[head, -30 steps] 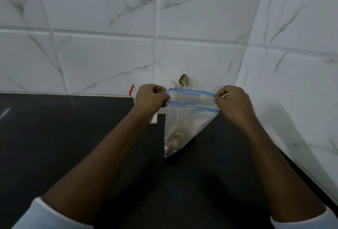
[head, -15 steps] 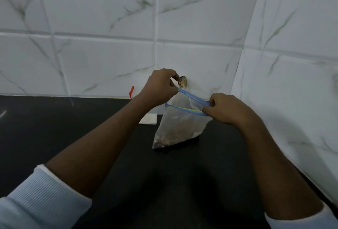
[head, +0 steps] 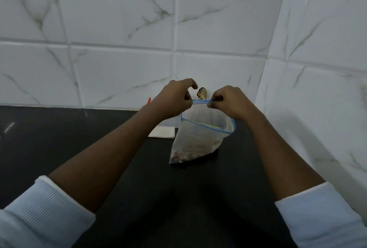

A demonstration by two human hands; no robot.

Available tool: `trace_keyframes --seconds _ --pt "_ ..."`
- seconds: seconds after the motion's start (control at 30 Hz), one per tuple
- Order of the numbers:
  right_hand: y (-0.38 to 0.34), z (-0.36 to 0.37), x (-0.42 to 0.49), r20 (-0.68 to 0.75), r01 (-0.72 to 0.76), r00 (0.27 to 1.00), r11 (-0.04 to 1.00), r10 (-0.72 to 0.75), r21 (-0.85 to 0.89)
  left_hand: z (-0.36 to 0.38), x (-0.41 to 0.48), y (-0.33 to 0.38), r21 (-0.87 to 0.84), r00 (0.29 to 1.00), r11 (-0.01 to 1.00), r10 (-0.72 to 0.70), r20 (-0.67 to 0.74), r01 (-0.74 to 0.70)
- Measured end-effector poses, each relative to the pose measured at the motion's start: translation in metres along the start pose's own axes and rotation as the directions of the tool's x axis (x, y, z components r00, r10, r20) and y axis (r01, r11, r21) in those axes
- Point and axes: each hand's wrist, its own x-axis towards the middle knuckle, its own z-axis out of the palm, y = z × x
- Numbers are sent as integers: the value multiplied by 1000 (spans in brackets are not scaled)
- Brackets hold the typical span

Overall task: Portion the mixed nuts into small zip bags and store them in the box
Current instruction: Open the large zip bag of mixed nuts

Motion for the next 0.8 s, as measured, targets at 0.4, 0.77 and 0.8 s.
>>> trace_keyframes --seconds 0.4,0.77,0.8 --pt "-4 -1 -5 -38 96 994 987 -102 -128 2 13 8 6 999 999 33 -12 -32" --pt "1 2 -22 -61 39 997 977 -53 -210 -12 -1 1 285 952 952 -187 244 114" --pt "-2 1 -26 -61 52 996 979 -65 -199 -14 -5 1 268 943 951 -223 249 154"
